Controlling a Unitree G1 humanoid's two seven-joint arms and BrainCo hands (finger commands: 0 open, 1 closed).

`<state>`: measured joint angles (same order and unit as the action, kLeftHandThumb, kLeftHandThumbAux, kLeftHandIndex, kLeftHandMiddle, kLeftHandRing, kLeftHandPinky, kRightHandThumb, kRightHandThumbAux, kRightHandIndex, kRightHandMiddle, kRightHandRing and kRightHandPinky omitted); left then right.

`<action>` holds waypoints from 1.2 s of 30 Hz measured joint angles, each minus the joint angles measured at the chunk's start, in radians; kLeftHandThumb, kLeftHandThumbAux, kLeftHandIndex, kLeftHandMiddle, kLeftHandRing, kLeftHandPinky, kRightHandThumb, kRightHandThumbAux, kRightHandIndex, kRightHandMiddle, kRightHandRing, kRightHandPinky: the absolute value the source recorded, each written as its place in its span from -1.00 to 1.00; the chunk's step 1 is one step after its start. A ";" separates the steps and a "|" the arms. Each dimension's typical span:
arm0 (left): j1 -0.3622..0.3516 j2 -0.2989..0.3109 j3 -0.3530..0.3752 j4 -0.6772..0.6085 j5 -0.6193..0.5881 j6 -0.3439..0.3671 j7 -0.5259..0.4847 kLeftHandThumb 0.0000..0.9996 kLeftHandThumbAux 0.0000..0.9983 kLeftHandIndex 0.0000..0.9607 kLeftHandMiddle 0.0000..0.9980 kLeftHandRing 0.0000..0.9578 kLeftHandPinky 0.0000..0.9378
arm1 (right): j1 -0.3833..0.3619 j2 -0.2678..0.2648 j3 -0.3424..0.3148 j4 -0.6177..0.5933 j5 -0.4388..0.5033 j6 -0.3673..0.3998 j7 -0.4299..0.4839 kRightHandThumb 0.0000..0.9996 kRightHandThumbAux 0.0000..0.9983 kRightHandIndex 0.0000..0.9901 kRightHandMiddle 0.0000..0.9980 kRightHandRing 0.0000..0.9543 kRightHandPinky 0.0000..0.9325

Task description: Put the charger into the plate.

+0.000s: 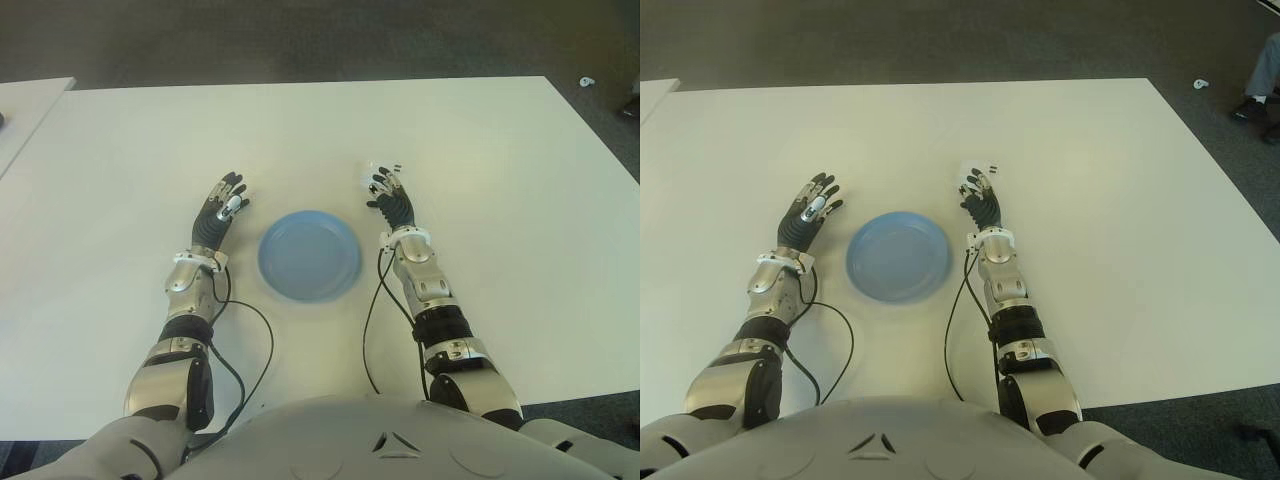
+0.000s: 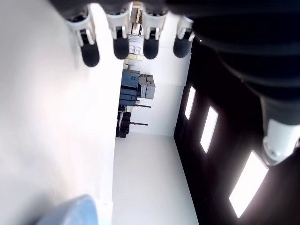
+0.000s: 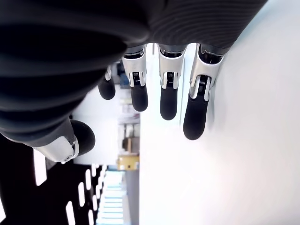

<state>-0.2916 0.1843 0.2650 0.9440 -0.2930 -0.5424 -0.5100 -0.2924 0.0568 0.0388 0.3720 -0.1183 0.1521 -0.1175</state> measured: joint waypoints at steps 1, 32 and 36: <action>0.000 0.000 0.000 0.001 0.000 0.000 0.000 -0.90 0.09 -0.92 -0.87 -0.83 -0.68 | 0.009 -0.003 0.007 -0.033 -0.007 0.036 0.001 -0.98 -0.02 -0.96 -0.73 -0.67 -0.58; -0.010 -0.019 0.001 0.033 0.000 0.004 0.000 -0.88 0.10 -0.90 -0.86 -0.81 -0.66 | -0.184 -0.286 0.330 0.192 -0.463 -0.085 -0.222 -0.54 -0.03 -1.00 -0.98 -0.96 -0.96; -0.005 -0.022 0.002 0.036 -0.001 0.005 0.000 -0.89 0.10 -0.89 -0.85 -0.80 -0.66 | -0.213 -0.317 0.413 0.300 -0.572 -0.151 -0.289 -0.59 -0.11 -1.00 -1.00 -0.99 -0.99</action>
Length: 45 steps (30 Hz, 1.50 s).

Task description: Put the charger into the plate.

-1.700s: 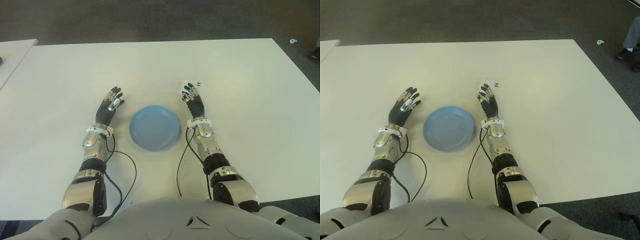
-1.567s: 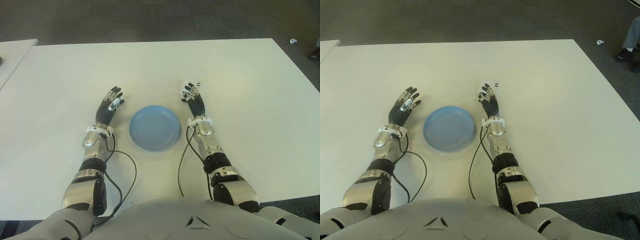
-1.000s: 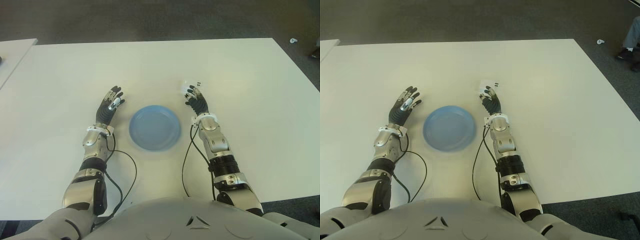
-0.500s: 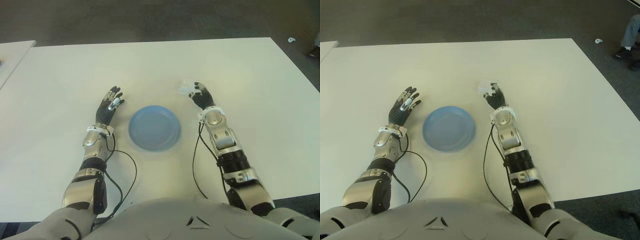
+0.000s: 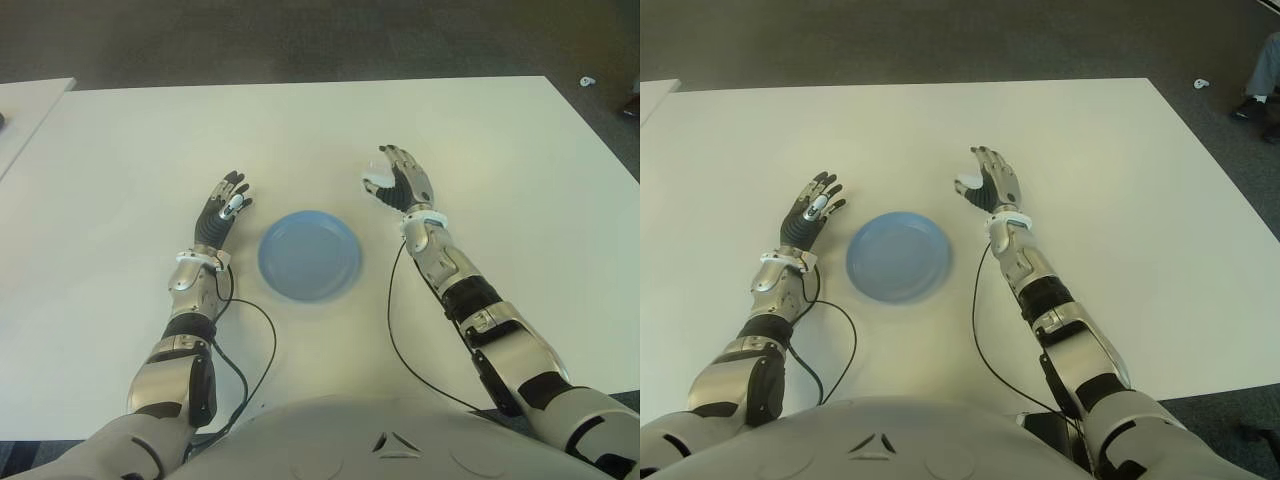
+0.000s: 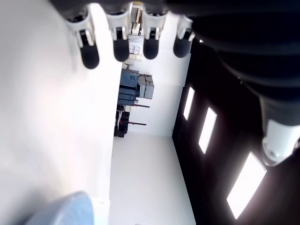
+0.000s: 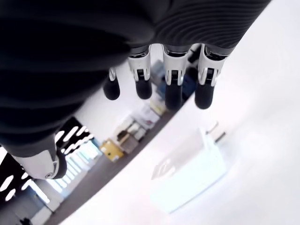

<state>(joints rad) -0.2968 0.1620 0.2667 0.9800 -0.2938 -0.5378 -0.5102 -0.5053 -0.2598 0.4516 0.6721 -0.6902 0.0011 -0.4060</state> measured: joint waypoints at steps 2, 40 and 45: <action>0.000 0.000 0.001 0.001 -0.001 0.000 0.000 -0.90 0.10 -0.89 -0.84 -0.80 -0.66 | -0.014 -0.013 0.038 0.034 -0.047 -0.002 -0.007 -0.61 -0.15 -1.00 -1.00 -1.00 -1.00; 0.003 -0.006 0.015 0.001 -0.013 0.006 -0.019 -0.92 0.14 -0.80 -0.76 -0.71 -0.59 | -0.257 0.010 0.250 0.501 -0.207 -0.034 -0.013 -0.88 -0.44 -1.00 -1.00 -1.00 -1.00; 0.003 -0.007 0.019 0.000 -0.014 0.011 -0.019 -0.92 0.14 -0.79 -0.74 -0.70 -0.57 | -0.269 0.015 0.249 0.523 -0.203 -0.048 -0.006 -0.91 -0.42 -1.00 -1.00 -1.00 -1.00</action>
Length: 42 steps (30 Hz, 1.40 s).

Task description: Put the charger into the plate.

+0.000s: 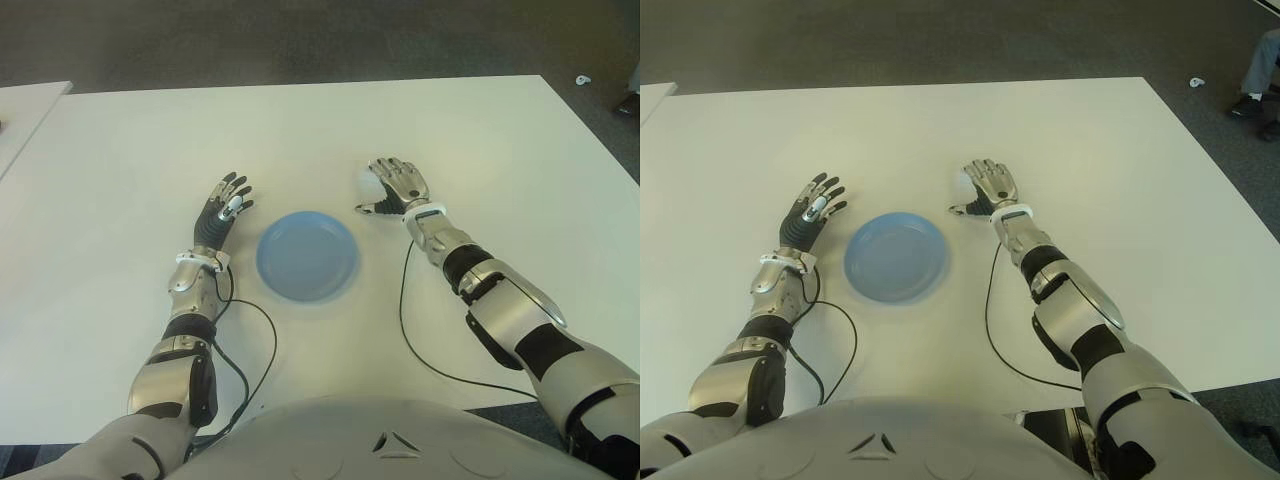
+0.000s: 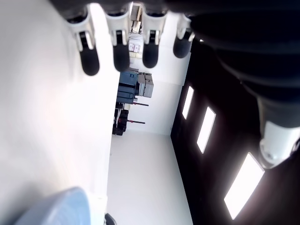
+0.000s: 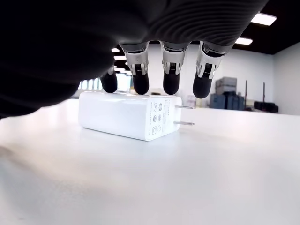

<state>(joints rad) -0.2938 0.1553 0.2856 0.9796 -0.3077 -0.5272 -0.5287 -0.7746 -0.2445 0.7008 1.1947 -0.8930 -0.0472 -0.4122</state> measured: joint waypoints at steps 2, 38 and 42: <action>0.000 0.000 0.002 -0.001 0.000 0.002 0.000 -0.92 0.14 -0.78 -0.74 -0.69 -0.57 | -0.004 0.002 -0.001 0.007 0.004 -0.006 0.002 -0.92 -0.40 -1.00 -1.00 -1.00 -1.00; 0.004 -0.007 0.017 -0.067 -0.031 0.076 -0.011 -0.93 0.10 -0.74 -0.65 -0.60 -0.49 | 0.022 -0.190 -0.147 -0.114 0.274 -0.404 0.393 -1.00 -0.26 -1.00 -1.00 -1.00 -1.00; 0.002 -0.006 0.020 -0.076 -0.037 0.079 -0.011 -0.92 0.09 -0.75 -0.65 -0.60 -0.51 | 0.056 -0.253 -0.170 -0.235 0.324 -0.420 0.520 -1.00 -0.32 -1.00 -1.00 -1.00 -1.00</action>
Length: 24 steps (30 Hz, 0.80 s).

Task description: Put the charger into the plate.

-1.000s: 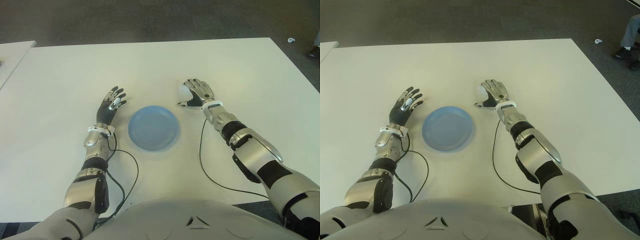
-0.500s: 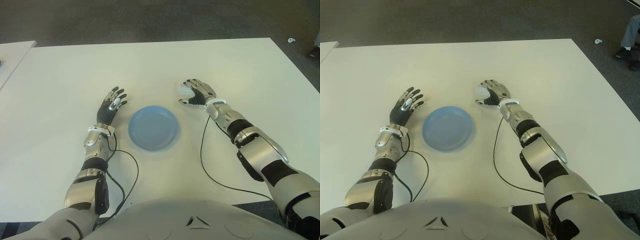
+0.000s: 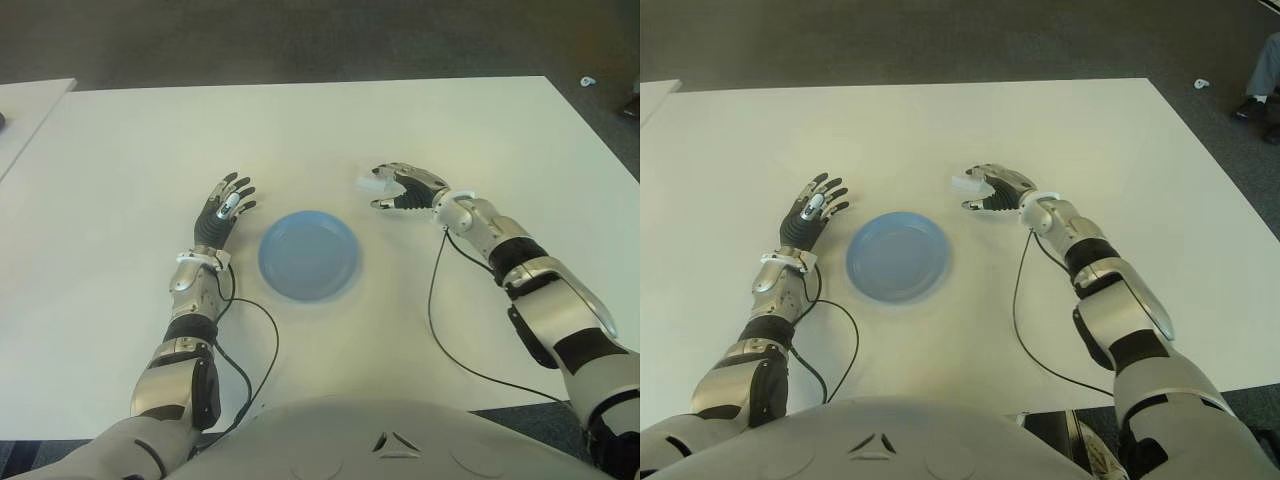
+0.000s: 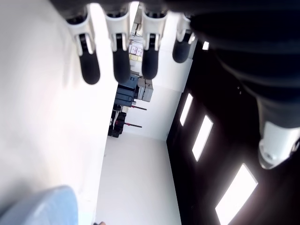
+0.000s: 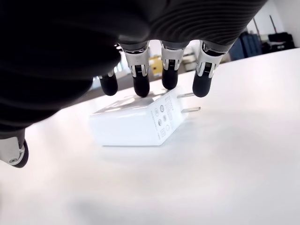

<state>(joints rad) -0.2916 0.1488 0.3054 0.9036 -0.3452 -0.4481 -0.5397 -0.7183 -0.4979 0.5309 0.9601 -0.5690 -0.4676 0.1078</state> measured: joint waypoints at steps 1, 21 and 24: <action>0.000 0.000 0.000 -0.001 -0.001 0.001 0.000 -0.92 0.09 -0.75 -0.65 -0.60 -0.51 | 0.010 -0.014 -0.004 -0.032 0.010 0.000 0.030 -1.00 -0.33 -1.00 -1.00 -1.00 -1.00; 0.004 0.001 0.003 0.004 -0.011 0.030 -0.017 -0.93 0.07 -0.74 -0.67 -0.63 -0.54 | 0.450 -0.278 -0.176 -0.871 0.137 0.175 0.444 -1.00 -0.41 -1.00 -1.00 -1.00 -1.00; 0.005 0.002 0.004 0.006 -0.011 0.033 -0.020 -0.94 0.07 -0.73 -0.67 -0.64 -0.54 | 0.493 -0.287 -0.201 -0.921 0.136 0.188 0.450 -1.00 -0.40 -1.00 -1.00 -1.00 -1.00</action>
<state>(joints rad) -0.2866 0.1512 0.3095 0.9096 -0.3561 -0.4152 -0.5598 -0.2257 -0.7854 0.3303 0.0394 -0.4333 -0.2792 0.5580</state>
